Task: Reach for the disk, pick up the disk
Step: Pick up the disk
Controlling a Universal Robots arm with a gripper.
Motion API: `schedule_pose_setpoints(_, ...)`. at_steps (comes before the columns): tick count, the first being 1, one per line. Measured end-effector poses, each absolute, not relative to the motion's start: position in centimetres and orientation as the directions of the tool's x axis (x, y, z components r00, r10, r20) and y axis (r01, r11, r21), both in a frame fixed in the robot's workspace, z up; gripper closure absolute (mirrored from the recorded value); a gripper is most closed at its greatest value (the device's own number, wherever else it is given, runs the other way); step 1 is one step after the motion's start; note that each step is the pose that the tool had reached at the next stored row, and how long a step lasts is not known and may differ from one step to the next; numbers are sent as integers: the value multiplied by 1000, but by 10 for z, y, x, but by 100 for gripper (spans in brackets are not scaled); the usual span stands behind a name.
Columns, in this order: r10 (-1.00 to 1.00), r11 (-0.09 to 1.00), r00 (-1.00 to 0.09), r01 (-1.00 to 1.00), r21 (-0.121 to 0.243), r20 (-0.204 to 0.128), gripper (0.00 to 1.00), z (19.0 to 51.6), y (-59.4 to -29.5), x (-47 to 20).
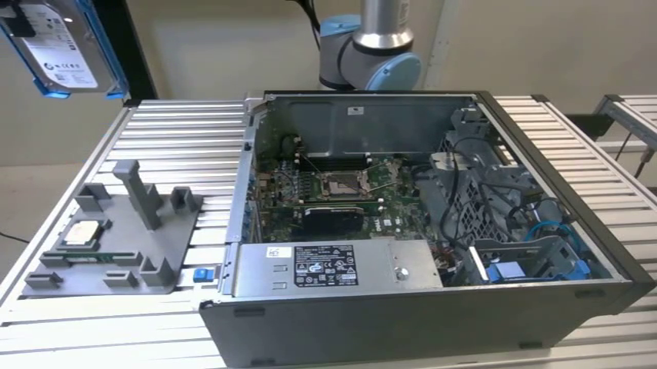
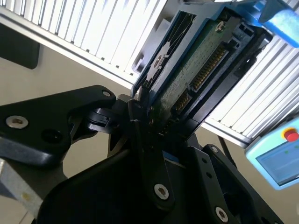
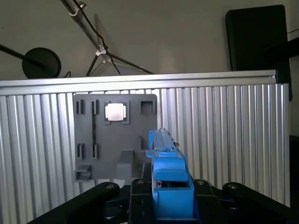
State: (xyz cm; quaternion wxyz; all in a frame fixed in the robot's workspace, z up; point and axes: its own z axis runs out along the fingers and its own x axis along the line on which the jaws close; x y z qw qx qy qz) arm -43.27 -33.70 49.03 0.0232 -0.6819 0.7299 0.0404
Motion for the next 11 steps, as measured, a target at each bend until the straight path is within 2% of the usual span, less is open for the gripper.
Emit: schedule_pose_setpoints(11, -994, 67, -69, -997, 27, -89, 100, 490, -337, -413)
